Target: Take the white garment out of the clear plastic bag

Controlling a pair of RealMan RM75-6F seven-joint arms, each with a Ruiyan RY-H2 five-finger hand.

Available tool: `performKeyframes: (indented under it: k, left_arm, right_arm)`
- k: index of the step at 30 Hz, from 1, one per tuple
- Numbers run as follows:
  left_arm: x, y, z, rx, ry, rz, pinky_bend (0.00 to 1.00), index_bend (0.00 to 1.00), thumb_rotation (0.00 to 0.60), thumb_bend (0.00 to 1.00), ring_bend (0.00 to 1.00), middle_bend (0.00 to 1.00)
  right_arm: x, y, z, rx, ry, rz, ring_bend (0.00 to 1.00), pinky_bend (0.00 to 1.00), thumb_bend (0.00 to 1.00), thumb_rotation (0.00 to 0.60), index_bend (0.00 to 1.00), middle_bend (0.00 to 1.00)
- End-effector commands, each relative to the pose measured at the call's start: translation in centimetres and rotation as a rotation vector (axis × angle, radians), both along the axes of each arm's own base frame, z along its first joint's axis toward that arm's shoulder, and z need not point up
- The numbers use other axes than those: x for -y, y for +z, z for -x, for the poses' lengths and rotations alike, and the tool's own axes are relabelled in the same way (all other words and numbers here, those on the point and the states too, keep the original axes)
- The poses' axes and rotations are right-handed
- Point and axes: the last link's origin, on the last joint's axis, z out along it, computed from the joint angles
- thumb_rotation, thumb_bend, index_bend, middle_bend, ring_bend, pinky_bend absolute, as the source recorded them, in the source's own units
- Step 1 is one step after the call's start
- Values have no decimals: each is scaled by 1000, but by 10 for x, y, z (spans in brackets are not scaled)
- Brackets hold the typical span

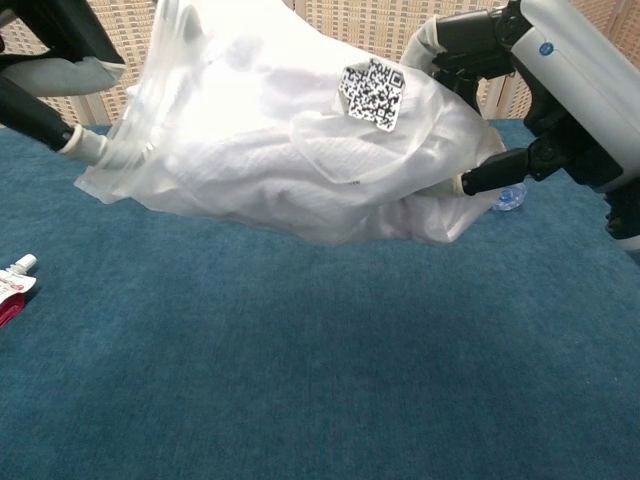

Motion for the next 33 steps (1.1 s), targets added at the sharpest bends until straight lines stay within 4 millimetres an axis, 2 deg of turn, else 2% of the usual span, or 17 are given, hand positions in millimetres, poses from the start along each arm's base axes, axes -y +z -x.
performKeyframes:
  k: [1,2,10,13,19,24,33]
  left_arm:
    - [2,-2,-5,2,-18,4,1000,389,600,36,911,1000]
    - [2,-2,-7,1,-24,5,1000,390,600,42,911,1000]
    - [6,-8,-17,-20,-45,6,1000,426,600,400,917,1000]
    - [6,-9,-18,-24,-45,4,1000,438,600,487,917,1000]
    - [7,-9,-19,-26,-39,-13,1000,503,600,507,918,1000]
    - [6,-10,-17,-34,-28,-41,1000,579,600,455,918,1000]
    - [-1,-8,-6,-20,24,-92,1000,681,600,455,917,1000]
  right_arm:
    - [0,0,0,0,1,0,642,738,743,600,597,720]
    - [0,-1,-1,1,1,-1,642,738,743,600,597,720]
    - [0,-2,-1,3,3,-5,642,738,743,600,597,720]
    - [1,-2,-1,5,3,-4,642,738,743,600,597,720]
    - [1,-2,0,1,1,-3,642,738,743,600,597,720]
    - [2,-4,2,-11,-6,-8,642,738,743,600,597,720]
    - [6,-7,10,-39,-41,-20,642,738,743,600,597,711]
